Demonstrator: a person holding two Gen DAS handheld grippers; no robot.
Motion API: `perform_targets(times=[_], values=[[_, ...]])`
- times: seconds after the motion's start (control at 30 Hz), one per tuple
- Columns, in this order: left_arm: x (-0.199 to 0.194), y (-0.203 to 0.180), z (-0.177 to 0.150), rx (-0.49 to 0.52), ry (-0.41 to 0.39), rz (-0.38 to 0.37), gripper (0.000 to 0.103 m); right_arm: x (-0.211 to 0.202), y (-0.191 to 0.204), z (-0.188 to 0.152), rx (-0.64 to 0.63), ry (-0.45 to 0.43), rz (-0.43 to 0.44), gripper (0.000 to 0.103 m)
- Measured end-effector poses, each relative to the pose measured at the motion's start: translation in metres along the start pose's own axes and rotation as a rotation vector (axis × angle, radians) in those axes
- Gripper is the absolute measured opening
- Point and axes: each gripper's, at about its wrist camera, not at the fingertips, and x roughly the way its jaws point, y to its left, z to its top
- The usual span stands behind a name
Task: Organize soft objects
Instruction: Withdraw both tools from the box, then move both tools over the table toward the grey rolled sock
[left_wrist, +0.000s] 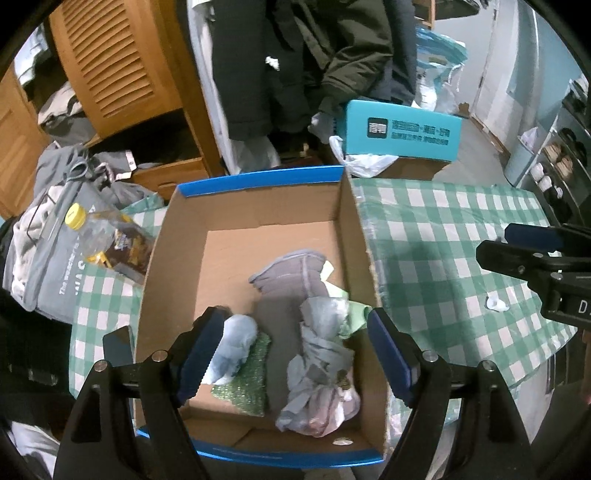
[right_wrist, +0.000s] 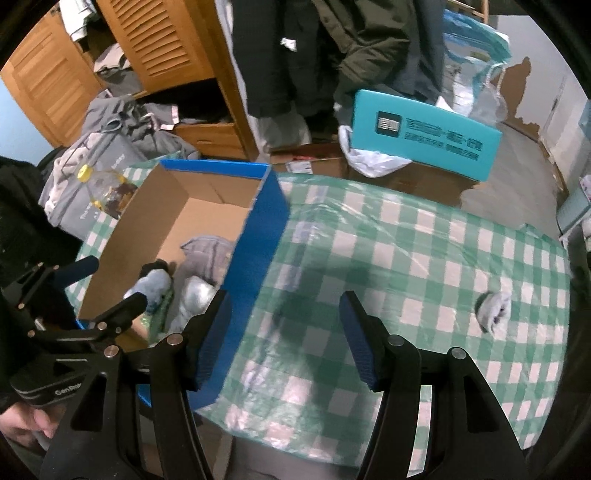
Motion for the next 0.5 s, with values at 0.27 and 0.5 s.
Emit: perform_targets(times=[0.27,0.5], values=[[0.002,-0.029,0.004,0.045,0.008,-0.008,0.082,-0.011,-0.030,-0.009,0.035,-0.014,-0.029,0.060],[0.006,-0.049,0.006,0.073,0.021,-0.013,0.082,-0.016,-0.056,-0.018,0.061,-0.018,-0.054,0.060]])
